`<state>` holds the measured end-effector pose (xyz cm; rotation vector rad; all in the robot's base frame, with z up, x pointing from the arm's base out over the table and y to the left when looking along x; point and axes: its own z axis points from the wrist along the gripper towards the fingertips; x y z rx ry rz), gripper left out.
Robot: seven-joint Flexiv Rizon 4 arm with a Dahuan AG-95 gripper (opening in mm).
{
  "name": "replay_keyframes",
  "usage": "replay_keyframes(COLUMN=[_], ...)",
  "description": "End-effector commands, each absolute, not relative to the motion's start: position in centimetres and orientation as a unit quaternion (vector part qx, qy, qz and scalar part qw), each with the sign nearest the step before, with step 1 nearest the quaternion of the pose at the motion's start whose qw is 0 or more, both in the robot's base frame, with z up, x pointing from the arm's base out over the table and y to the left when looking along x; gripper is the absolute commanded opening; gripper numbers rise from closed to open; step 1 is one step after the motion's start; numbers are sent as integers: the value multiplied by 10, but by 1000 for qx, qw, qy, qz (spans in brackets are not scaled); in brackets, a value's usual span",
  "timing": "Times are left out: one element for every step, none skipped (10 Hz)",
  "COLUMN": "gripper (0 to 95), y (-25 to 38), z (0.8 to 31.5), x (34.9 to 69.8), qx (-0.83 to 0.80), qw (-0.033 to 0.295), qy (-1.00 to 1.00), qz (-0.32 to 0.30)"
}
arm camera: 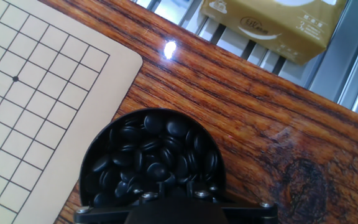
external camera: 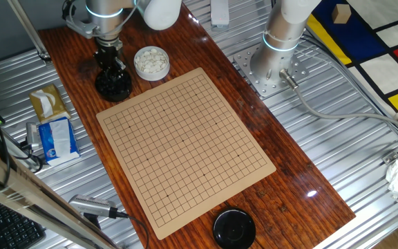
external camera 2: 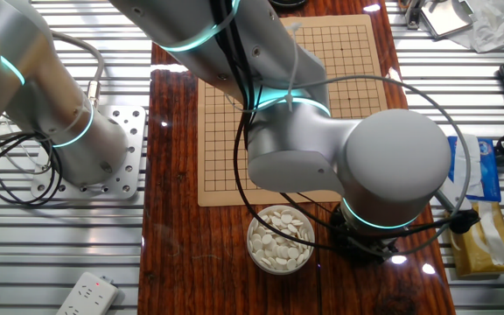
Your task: Play the first move as black on the 3-4 point in the upper right corner of the Go board
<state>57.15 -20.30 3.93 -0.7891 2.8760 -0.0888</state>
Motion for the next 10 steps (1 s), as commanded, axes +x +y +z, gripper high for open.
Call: replay_keyframes(gripper=[190,190,190,190,190,190,0,0,0,0], y=[-203,-203,-203,-203,-203,-203,-203,-203,-203,-203], z=[39,39,39,39,39,39,39,39,39,39], x=[571,571,571,571,571,571,571,571,571,571], qx=[-264,-264,-263,-263,-263,-262,-261,-260,-260,-260], qw=[79,79,79,79,79,79,79,79,79,79], qy=[961,961,961,961,961,961,962,962,962,962], qz=[-30,-30,-30,-30,-30,-30,-30,-30,-30,-31])
